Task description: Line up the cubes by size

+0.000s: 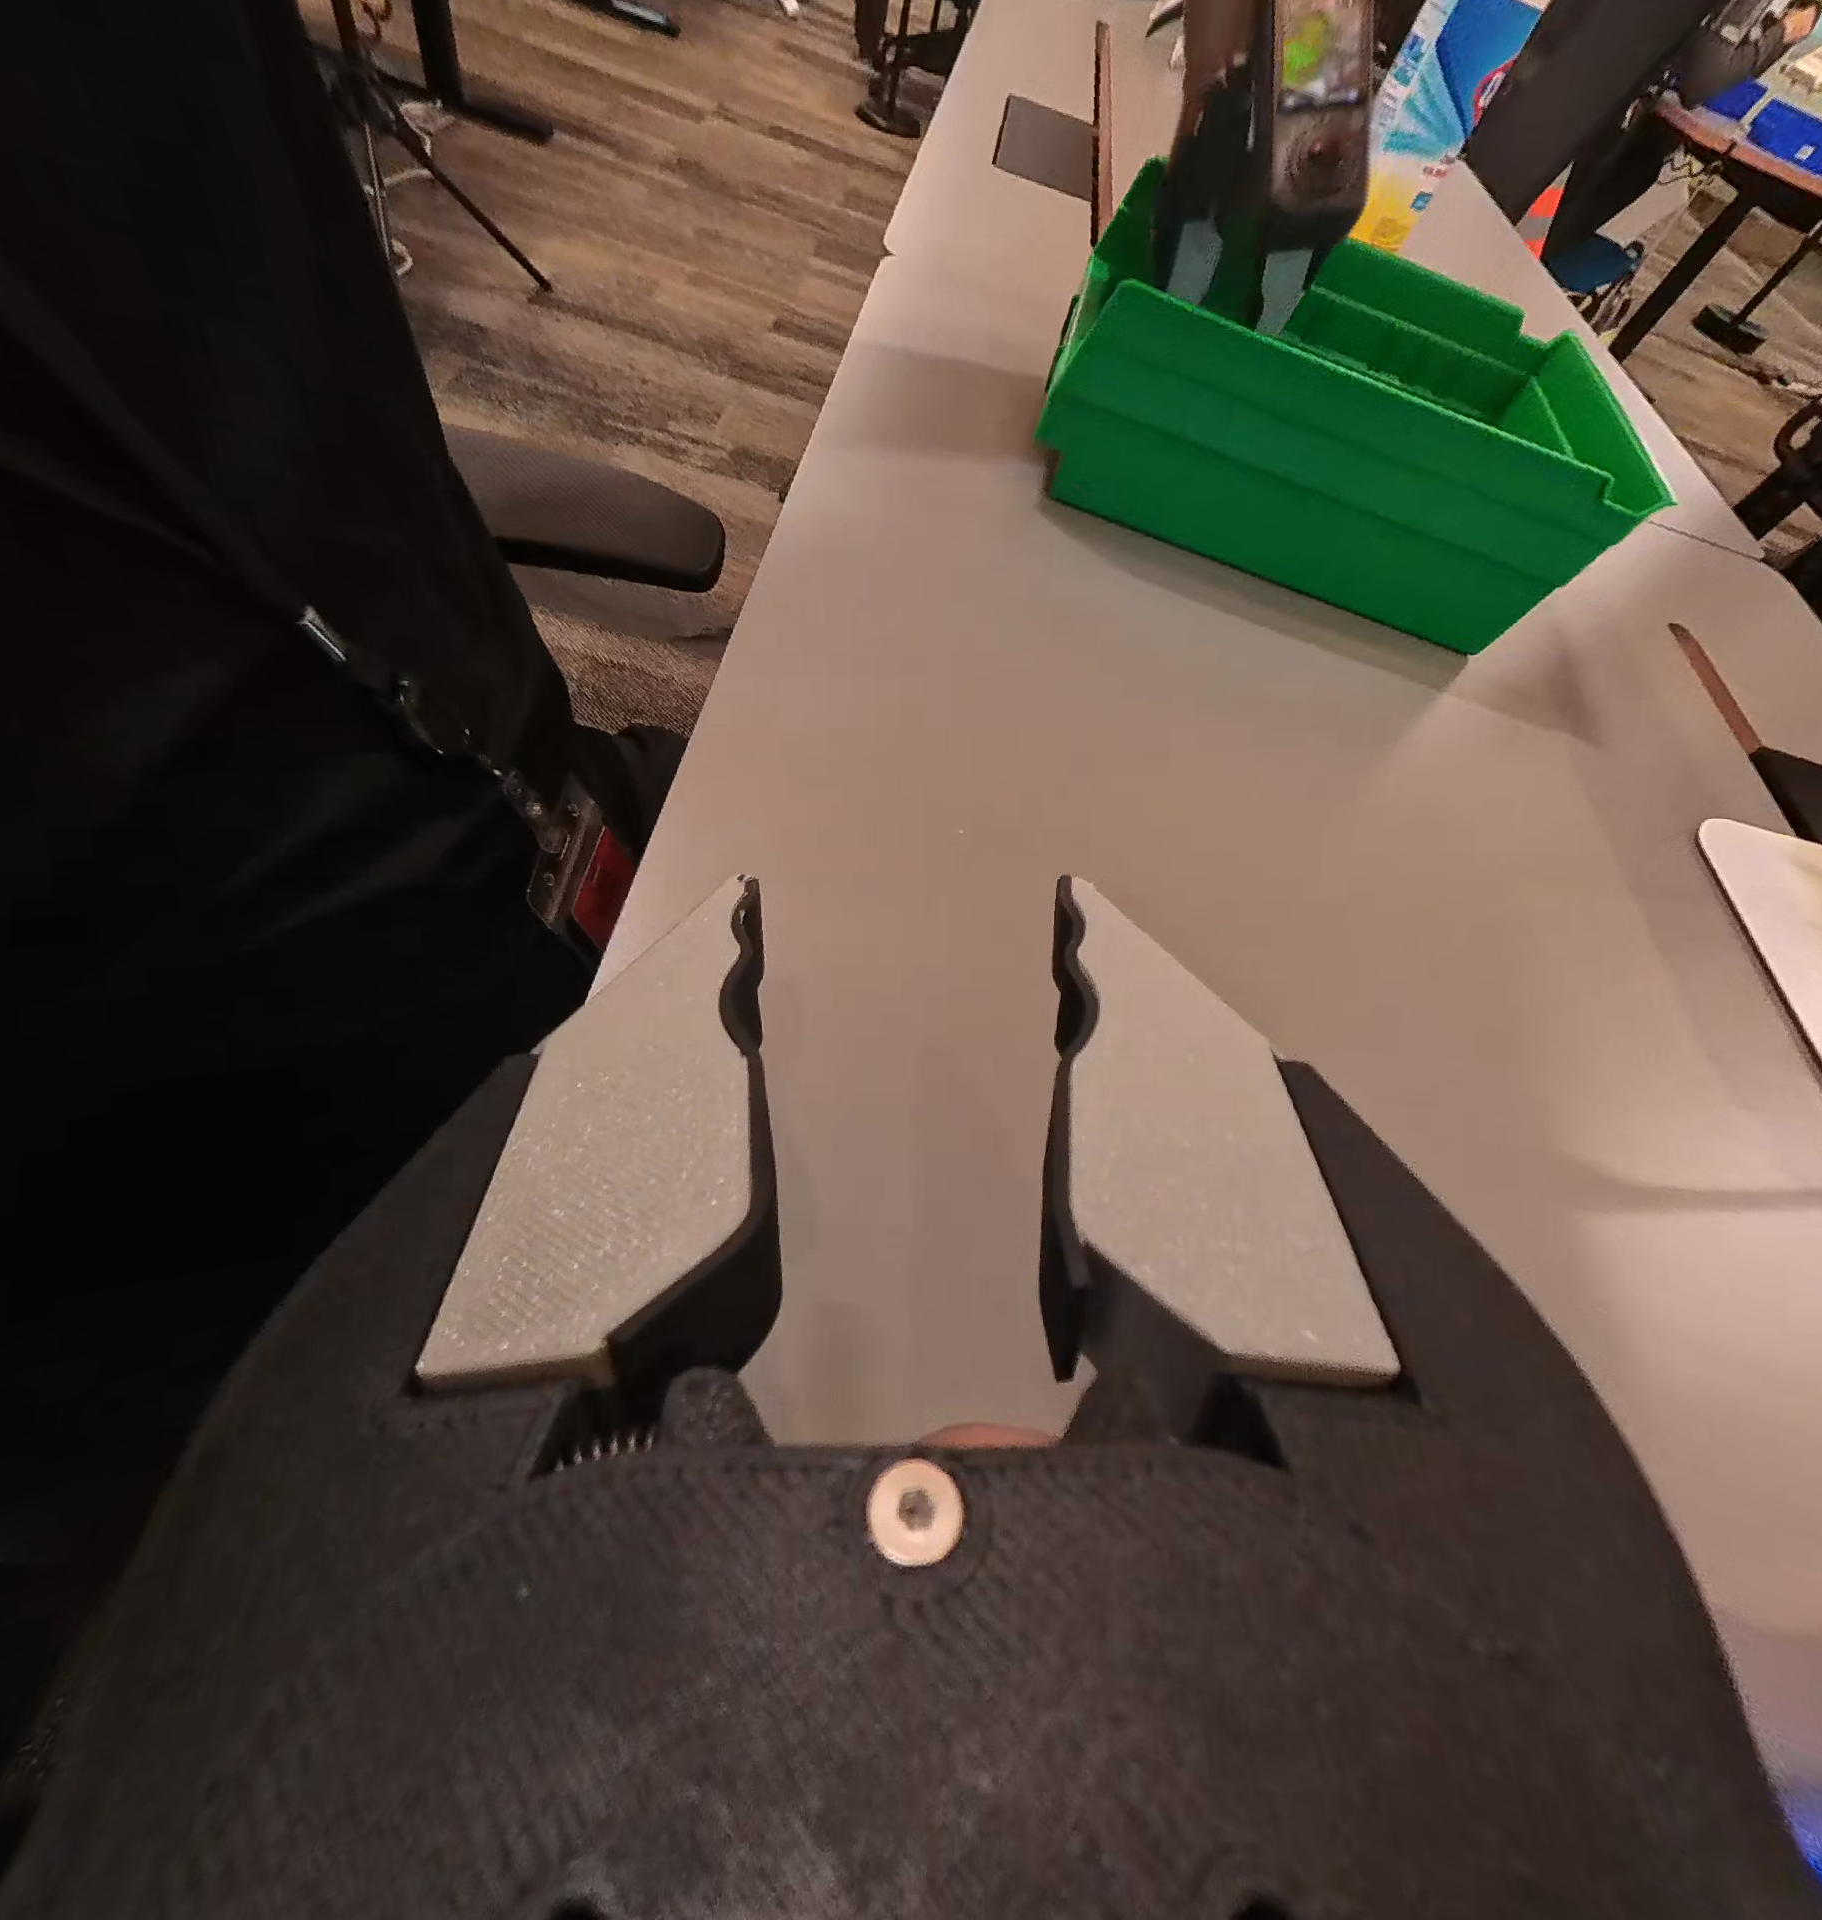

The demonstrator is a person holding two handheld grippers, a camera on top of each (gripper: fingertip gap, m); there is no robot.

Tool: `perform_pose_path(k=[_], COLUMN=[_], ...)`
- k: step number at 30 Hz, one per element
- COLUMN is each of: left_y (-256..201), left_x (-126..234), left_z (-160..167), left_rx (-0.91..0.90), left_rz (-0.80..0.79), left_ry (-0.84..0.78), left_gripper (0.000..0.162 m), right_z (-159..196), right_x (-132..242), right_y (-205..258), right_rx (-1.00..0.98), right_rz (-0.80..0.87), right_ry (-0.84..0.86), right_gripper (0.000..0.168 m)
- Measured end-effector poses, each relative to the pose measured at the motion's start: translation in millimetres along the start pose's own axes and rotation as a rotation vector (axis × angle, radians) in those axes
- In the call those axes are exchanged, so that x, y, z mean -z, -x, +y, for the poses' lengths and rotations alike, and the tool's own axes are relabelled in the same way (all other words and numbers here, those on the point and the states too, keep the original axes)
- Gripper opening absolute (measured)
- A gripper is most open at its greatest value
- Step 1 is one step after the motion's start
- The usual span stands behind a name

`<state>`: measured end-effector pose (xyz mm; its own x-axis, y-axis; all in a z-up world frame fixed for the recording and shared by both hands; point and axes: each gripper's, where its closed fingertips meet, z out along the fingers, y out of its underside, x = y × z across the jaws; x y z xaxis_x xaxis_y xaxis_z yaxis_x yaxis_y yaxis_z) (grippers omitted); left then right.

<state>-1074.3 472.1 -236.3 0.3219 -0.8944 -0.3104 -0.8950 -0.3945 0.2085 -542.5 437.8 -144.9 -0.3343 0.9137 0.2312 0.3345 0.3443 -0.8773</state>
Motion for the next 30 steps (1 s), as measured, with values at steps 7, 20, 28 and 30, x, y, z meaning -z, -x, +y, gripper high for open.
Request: perform_pose_path(k=[7, 20, 28, 30], left_y=[-4, 11, -26, -50], left_x=[-15, 77, 225, 260], left_z=[13, -57, -179, -209], left_rx=[-0.066, -0.06, -0.147, -0.199], left_rz=[0.066, -0.179, -0.454, -0.487], left_ry=[0.16, -0.246, -0.946, -1.114], left_gripper=[0.019, 0.017, 0.018, 0.017], right_z=[-6, -23, -61, -86], right_x=[9, -2, -41, -47], right_y=[9, 30, -42, -52], right_rx=[-0.005, -0.066, -0.517, -0.617], right_rz=[0.003, -0.033, 0.007, -0.074], right_ry=[-0.034, -0.121, -0.376, -0.525], right_gripper=[0.051, 0.049, 0.052, 0.048])
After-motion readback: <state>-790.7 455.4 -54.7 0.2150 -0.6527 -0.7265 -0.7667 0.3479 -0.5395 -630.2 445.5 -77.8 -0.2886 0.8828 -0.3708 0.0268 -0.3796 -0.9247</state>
